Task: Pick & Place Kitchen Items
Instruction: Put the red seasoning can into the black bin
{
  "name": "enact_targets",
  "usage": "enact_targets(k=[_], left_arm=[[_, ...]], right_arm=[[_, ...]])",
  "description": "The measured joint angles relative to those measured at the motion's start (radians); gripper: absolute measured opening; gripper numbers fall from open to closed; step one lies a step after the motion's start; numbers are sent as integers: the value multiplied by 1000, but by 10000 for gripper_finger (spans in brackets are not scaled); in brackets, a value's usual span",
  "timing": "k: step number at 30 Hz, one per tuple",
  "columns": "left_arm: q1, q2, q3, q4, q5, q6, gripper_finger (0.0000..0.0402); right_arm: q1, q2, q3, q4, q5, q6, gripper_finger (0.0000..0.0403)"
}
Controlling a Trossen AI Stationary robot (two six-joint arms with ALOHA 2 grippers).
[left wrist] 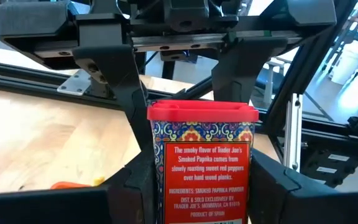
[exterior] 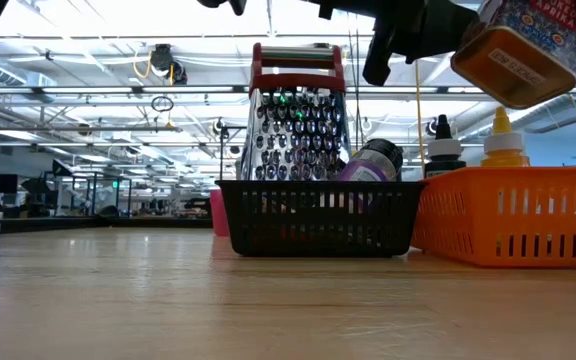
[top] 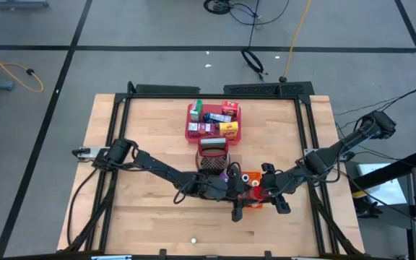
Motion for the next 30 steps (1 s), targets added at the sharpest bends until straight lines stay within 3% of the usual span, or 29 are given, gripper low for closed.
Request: enact_targets(k=[11,17,21,25,30], left_arm=[[-26,-4,1,-37,-74,-11,162],[-52,-77,3,-250,-155,-61,162],[-79,-122,-3,-423,-292,-100,162],[-117,-172,-1,-658,-450,-234,161],[-145,-197,-1,-838,-492,-380,161]], right_arm=[[3,0,0,8,-22,-14,216],[3,0,1,-1,-14,-12,219],[10,-7,1,-2,-71,-15,215],[19,-7,1,-1,-63,-14,210],[42,-8,1,0,-65,-14,210]])
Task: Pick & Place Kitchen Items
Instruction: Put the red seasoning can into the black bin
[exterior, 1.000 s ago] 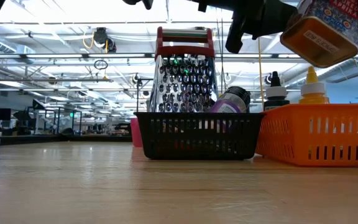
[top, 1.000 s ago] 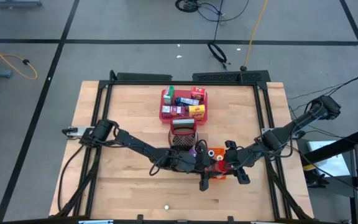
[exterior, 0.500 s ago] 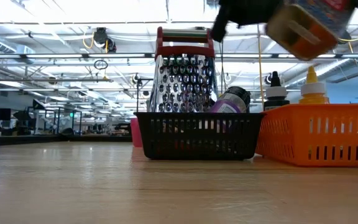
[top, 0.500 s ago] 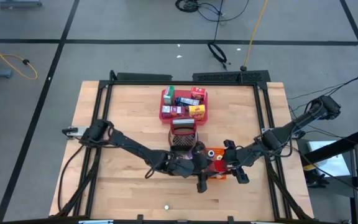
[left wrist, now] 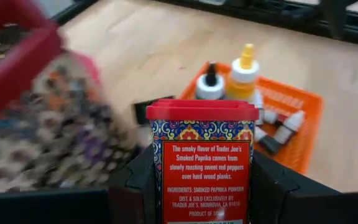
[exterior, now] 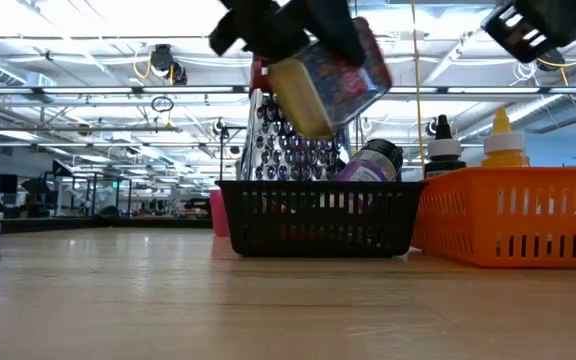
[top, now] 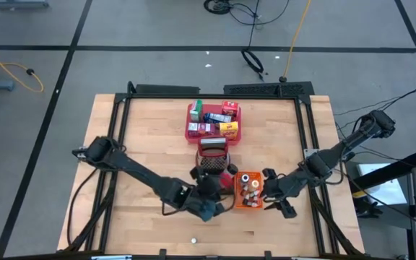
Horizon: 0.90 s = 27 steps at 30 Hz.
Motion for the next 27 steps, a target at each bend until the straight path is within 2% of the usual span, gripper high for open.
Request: enact_targets(k=[7,14,17,27], left_arm=[[-13,-3,-6,-175,-53,-145,161],[-14,-3,-97,-180,-130,-207,161],[-16,-3,-162,-104,-128,-197,161],[-16,-3,-363,358,-173,-18,161]], right_arm=[[9,0,0,-4,4,-1,210],[9,0,0,-4,5,-16,210],[9,0,0,-1,8,-19,210],[8,1,0,1,11,-20,210]])
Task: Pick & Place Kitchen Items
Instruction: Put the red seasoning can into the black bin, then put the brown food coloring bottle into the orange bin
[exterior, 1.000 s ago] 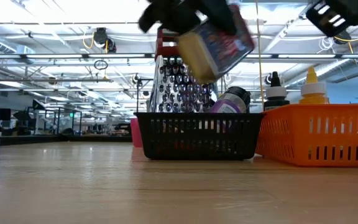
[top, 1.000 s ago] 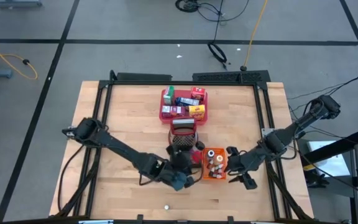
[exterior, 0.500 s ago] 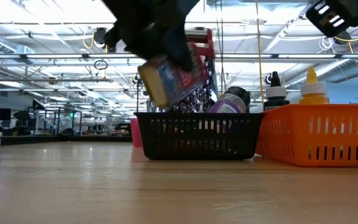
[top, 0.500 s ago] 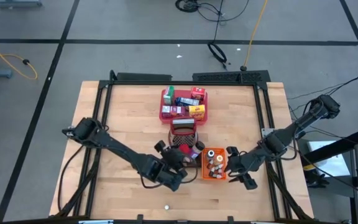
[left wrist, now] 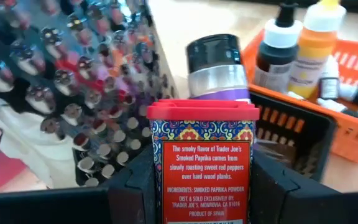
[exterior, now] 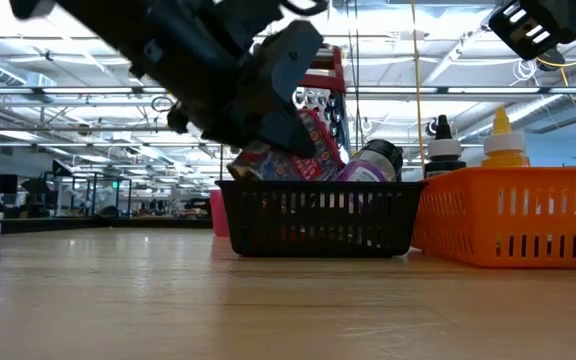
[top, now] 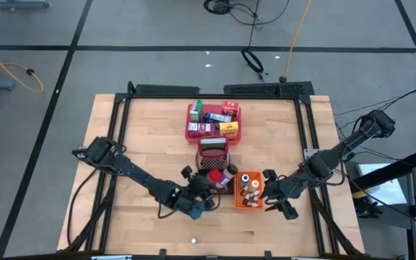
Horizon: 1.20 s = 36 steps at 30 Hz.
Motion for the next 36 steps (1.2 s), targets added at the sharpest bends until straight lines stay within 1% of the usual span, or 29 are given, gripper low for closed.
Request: enact_targets(k=[8,10,14,15,16,21,23,25,27,30,36], left_arm=[[1,0,-173,354,-17,31,161],[-1,0,-191,401,-13,52,161],[-1,0,-197,415,-4,58,162],[-1,0,-197,415,-2,46,170],[1,0,-197,415,2,39,187],[6,-9,-198,417,53,49,296],[5,-19,-198,421,70,69,329],[1,-35,-198,416,66,101,354],[-4,-62,-199,420,45,123,372],[-12,-118,-198,396,35,146,387],[-53,-184,-196,333,71,143,391]], right_arm=[[0,0,0,0,0,0,210],[0,0,0,0,0,0,210],[0,0,0,0,0,-8,210],[0,0,0,0,0,-10,210],[0,0,0,0,0,-11,210],[0,0,0,-1,0,-11,210],[0,0,0,-1,0,-11,210],[0,0,0,-1,0,-11,210],[0,0,0,-1,0,-11,210],[0,0,-1,-1,0,-11,210],[0,0,-1,-1,0,-11,210]])
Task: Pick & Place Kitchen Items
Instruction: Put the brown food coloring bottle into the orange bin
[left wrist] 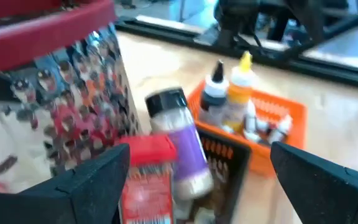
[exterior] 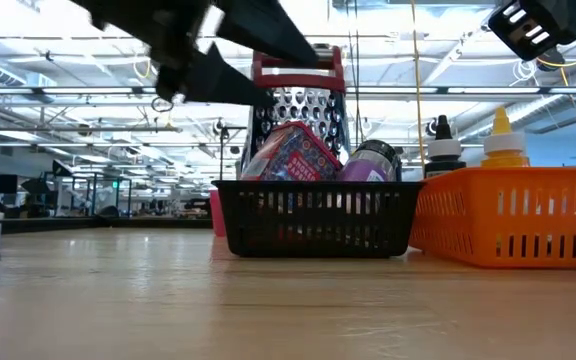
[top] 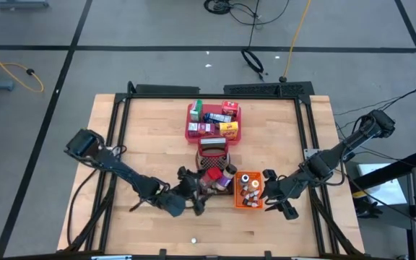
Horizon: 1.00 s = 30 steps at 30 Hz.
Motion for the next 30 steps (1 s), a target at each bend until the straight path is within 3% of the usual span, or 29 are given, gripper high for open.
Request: enact_targets(k=[5,13,20,30], left_arm=[[-63,-21,-1,-27,26,-3,392],[-163,-20,-1,-19,257,-152,392],[-231,-1,-1,-10,254,-260,392],[-271,161,15,165,240,-313,392]], right_arm=[[0,0,0,0,0,0,210],[0,0,0,6,0,-15,210],[0,0,0,16,3,-14,210],[0,0,0,26,4,-11,210]])
